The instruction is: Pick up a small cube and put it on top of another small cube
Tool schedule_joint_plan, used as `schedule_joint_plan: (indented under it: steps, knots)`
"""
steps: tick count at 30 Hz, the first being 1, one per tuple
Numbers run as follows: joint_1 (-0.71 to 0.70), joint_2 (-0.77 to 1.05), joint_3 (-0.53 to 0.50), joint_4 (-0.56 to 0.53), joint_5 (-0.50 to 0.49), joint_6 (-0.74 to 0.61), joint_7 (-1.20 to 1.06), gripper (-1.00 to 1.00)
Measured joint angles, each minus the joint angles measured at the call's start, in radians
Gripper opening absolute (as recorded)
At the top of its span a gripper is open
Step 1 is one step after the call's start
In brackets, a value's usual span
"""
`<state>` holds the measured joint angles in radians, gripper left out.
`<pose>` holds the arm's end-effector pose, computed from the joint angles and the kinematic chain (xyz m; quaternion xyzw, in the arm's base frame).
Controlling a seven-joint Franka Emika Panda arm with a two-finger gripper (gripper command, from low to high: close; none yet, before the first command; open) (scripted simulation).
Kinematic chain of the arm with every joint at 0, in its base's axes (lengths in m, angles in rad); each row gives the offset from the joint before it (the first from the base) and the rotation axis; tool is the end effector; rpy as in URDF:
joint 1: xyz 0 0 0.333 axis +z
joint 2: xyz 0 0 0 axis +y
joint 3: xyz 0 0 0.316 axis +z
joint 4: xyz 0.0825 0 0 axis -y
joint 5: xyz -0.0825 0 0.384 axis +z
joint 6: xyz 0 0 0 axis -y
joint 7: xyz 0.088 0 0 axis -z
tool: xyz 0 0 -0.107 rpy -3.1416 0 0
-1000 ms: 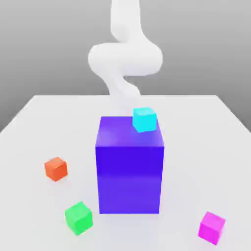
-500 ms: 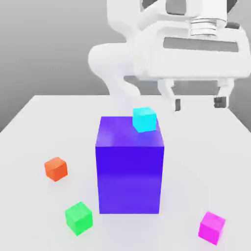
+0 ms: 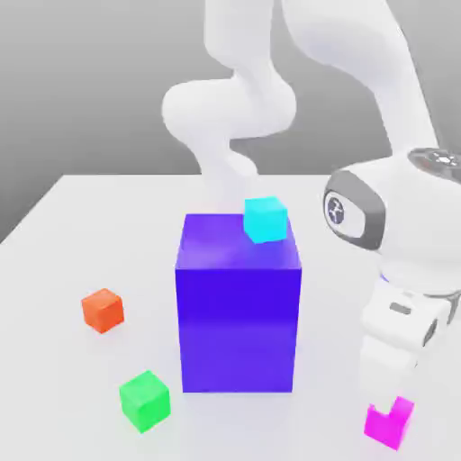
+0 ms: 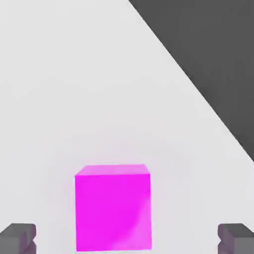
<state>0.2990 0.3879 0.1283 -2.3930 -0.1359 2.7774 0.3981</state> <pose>0.4478 0.2146 0.1586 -0.9973 -0.0733 -0.0011 0.0005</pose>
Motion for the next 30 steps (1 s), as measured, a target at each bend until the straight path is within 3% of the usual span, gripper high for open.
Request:
schedule_joint_plan:
  steps: [1, 2, 9, 14, 22, 25, 30]
  knots:
    - [0.010, 0.036, -0.011, 0.007, -0.009, 0.028, 0.006, 0.00]
    - [0.017, 0.067, -0.020, 0.014, -0.018, 0.051, 0.012, -1.00]
    - [0.018, 0.072, -0.021, 0.015, -0.020, 0.054, 0.014, -1.00]
    - [-0.018, -0.082, 0.011, -0.022, 0.031, -0.063, -0.018, -1.00]
    - [-0.212, -0.265, -0.196, -0.153, 0.111, -0.110, 0.111, -1.00]
    - [-0.350, -0.324, -0.282, -0.205, 0.138, -0.117, 0.173, -1.00]
    - [-0.410, -0.197, -0.279, -0.217, 0.221, 0.020, 0.161, -1.00]
